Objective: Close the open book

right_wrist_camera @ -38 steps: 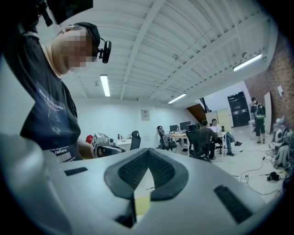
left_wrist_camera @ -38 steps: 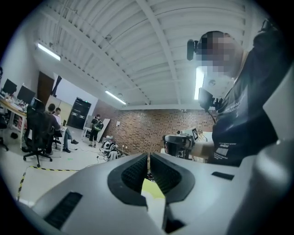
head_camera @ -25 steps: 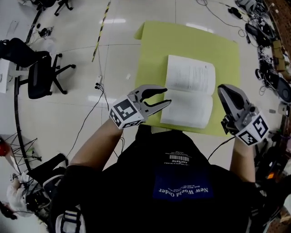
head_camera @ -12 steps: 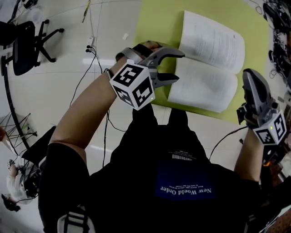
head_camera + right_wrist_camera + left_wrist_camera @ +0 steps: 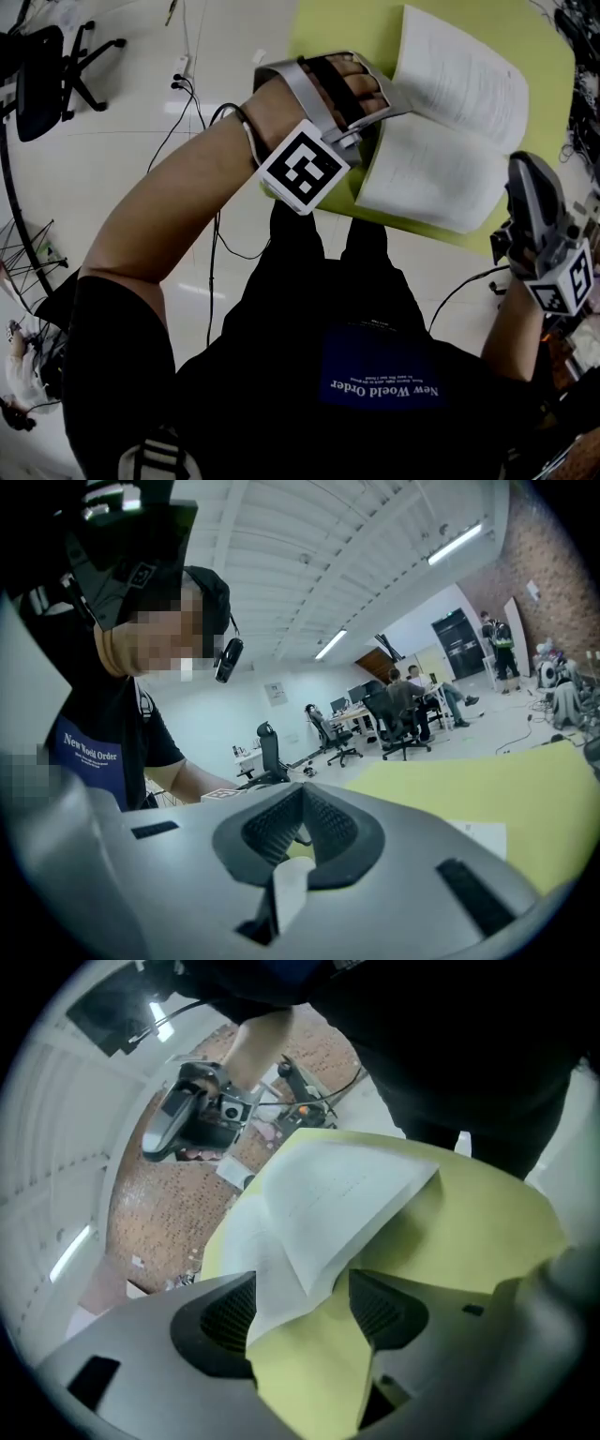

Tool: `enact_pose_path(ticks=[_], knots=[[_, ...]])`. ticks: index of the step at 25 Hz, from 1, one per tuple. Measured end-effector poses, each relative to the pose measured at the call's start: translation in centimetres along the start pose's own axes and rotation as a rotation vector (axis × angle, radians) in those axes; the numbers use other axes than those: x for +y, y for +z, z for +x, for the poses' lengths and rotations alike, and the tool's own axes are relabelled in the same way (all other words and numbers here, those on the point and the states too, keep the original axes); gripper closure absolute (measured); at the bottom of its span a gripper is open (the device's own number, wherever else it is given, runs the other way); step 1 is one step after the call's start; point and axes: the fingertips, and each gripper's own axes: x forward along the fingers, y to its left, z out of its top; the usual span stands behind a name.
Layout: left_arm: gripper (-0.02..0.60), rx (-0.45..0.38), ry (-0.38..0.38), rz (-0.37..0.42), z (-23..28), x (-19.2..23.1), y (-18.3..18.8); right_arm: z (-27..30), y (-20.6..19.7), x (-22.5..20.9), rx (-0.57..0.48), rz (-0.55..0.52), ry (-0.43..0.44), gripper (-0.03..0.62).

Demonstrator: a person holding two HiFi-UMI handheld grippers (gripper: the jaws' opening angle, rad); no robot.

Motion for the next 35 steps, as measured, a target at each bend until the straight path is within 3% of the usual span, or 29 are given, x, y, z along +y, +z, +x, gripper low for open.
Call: enact_pose_path(ticks=[9, 16, 17, 19, 22, 27, 31, 35], knots=[[0.274, -0.068, 0.060, 0.136, 1.1, 0.6, 1.4, -1.8, 1.0, -0.9, -0.038, 0.049, -0.023, 0.609], [0.270, -0.094, 0.032, 0.158, 1.5, 0.3, 1.8, -3.2, 1.3, -1.9, -0.075, 0.105, -0.051, 0.609], [0.291, -0.104, 0.010, 0.163, 1.6, -0.1, 2.1, -3.4, 1.4, -1.9, -0.079, 0.108, -0.051, 0.609], [0.396, -0.133, -0.075, 0.138, 1.4, -1.5, 2.2, -3.5, 1.6, -1.9, -0.083, 0.109, -0.050, 0.609], [0.430, -0.187, -0.192, -0.015, 0.8, -1.9, 2.1, -3.7, 1.9, -1.9, -0.089, 0.104, -0.051, 0.609], [0.448, -0.319, -0.319, -0.394, 0.4, -0.3, 2.2, -4.7, 2.7, -1.6, -0.127, 0.107, -0.054, 0.609], [0.453, -0.411, -0.385, -0.637, 0.6, 0.7, 2.2, -5.7, 4.0, -1.1, -0.164, 0.093, -0.035, 0.609], [0.468, -0.477, -0.411, -0.822, 0.8, 1.7, 1.0, -5.9, 4.2, -1.0, -0.182, 0.077, -0.027, 0.609]])
